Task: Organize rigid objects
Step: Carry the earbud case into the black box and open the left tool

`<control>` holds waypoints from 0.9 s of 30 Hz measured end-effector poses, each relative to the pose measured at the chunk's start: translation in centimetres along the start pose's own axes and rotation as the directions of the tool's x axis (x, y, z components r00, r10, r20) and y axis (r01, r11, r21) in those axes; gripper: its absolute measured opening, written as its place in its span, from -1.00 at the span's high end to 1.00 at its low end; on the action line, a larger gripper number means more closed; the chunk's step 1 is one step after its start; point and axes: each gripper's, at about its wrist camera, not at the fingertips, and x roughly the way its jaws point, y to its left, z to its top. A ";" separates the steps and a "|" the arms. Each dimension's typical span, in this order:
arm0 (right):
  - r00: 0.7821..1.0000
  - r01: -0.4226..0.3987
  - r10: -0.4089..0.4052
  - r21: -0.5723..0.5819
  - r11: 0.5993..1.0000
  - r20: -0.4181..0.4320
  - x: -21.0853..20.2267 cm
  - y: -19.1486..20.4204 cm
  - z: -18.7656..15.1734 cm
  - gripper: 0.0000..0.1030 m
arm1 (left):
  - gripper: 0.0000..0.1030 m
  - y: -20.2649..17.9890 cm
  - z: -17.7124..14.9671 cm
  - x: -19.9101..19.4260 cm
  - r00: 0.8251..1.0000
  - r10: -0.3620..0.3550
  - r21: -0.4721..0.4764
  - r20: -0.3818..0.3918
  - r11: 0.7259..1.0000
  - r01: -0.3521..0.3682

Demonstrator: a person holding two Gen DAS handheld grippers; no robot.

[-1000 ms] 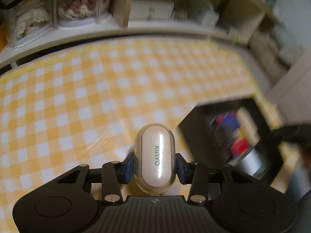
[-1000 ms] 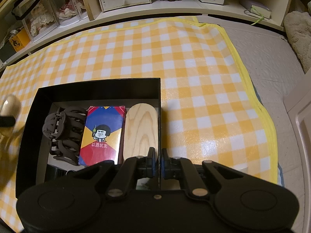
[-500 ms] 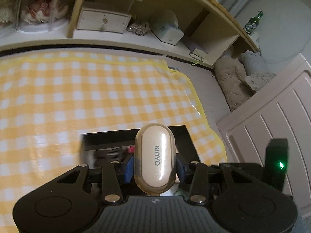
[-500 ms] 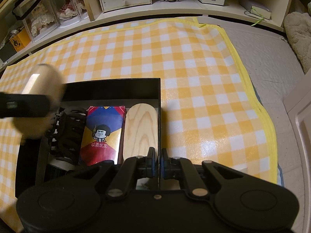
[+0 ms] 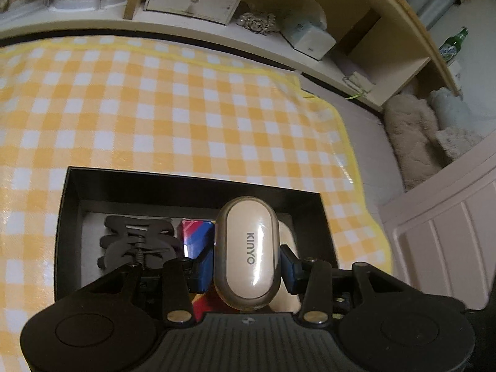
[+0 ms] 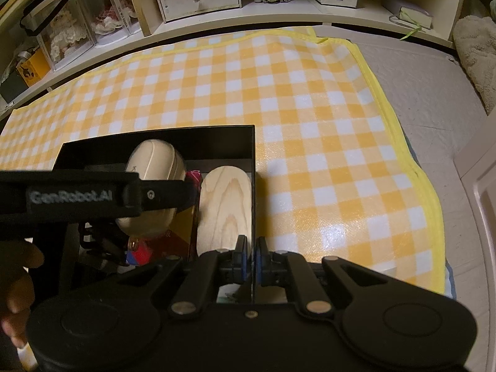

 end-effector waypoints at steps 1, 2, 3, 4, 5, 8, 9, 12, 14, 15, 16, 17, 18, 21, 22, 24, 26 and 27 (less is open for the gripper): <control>1.000 0.001 -0.001 0.000 1.000 0.000 0.0 0.0 0.0 0.88 | 0.11 0.0 0.0 0.1 1.000 0.017 0.000 0.001 1.000 -0.017; 1.000 0.001 -0.001 -0.001 1.000 -0.001 0.0 0.0 0.0 0.87 | 0.08 0.1 0.0 0.1 1.000 0.022 -0.005 0.004 1.000 -0.022; 1.000 0.002 -0.002 -0.003 1.000 -0.001 0.0 0.0 0.0 0.87 | 0.00 0.1 0.1 0.1 1.000 0.016 -0.006 0.008 1.000 -0.016; 1.000 0.001 -0.001 -0.001 1.000 0.000 0.0 0.0 0.0 0.87 | -0.12 0.1 0.1 0.0 1.000 0.001 -0.005 0.012 1.000 -0.001; 1.000 0.000 0.000 0.000 1.000 0.000 0.0 0.0 0.0 0.88 | -0.15 0.0 0.2 -0.1 1.000 -0.002 -0.001 0.016 1.000 0.002; 1.000 0.002 -0.002 -0.001 1.000 0.000 0.0 0.0 -0.1 0.88 | -0.18 -0.1 0.4 -0.4 1.000 0.004 0.016 0.018 1.000 -0.005; 1.000 0.002 -0.002 -0.002 1.000 0.000 0.0 0.0 0.0 0.88 | -0.18 0.0 0.5 -0.5 1.000 0.003 0.012 0.017 1.000 -0.003; 1.000 0.001 -0.001 -0.001 1.000 0.000 0.0 0.0 0.0 0.88 | -0.18 0.1 0.6 -1.0 1.000 0.004 0.017 0.019 1.000 -0.005; 1.000 0.000 0.000 0.000 1.000 0.000 0.0 0.0 -0.1 0.88 | -0.18 0.1 0.7 -1.6 1.000 0.009 0.028 0.024 1.000 -0.010; 1.000 0.000 0.000 0.000 1.000 0.000 0.0 0.0 0.0 0.88 | -0.19 0.1 0.6 -1.9 1.000 0.005 0.034 0.026 0.999 -0.006; 1.000 0.000 0.000 0.000 1.000 0.000 0.0 0.0 0.0 0.88 | -0.19 0.1 0.6 -2.2 1.000 0.006 0.038 0.027 0.999 -0.007; 1.000 0.000 0.000 -0.001 1.000 0.000 0.0 0.0 -0.1 0.88 | -0.19 0.0 0.6 -2.6 1.000 0.009 0.043 0.029 0.999 -0.010; 1.000 0.001 -0.001 -0.001 1.000 0.000 0.0 0.0 -0.1 0.88 | -0.20 0.0 0.5 -3.0 0.999 0.009 0.050 0.032 0.999 -0.011; 1.000 0.000 0.000 -0.001 1.000 0.001 0.0 0.0 0.0 0.88 | -0.26 -0.2 0.5 -4.3 0.999 0.010 0.061 0.048 0.998 -0.013; 1.000 0.000 0.000 -0.001 1.000 0.000 0.0 0.0 -0.1 0.88 | -0.28 -0.3 0.4 -4.8 0.999 0.010 0.068 0.053 0.998 -0.014; 1.000 0.000 0.000 -0.001 1.000 0.000 0.0 0.0 -0.1 0.88 | -0.29 -0.5 0.4 -5.7 0.998 0.012 0.089 0.064 0.996 -0.018; 1.000 0.001 -0.001 -0.001 1.000 -0.001 0.1 0.0 -0.1 0.88 | -0.33 -0.8 0.4 -6.7 0.997 0.015 0.108 0.075 0.994 -0.023; 1.000 0.001 -0.001 -0.001 1.000 -0.001 0.1 0.0 -0.1 0.88 | -0.41 -0.8 0.3 -7.2 0.996 0.018 0.116 0.082 0.993 -0.028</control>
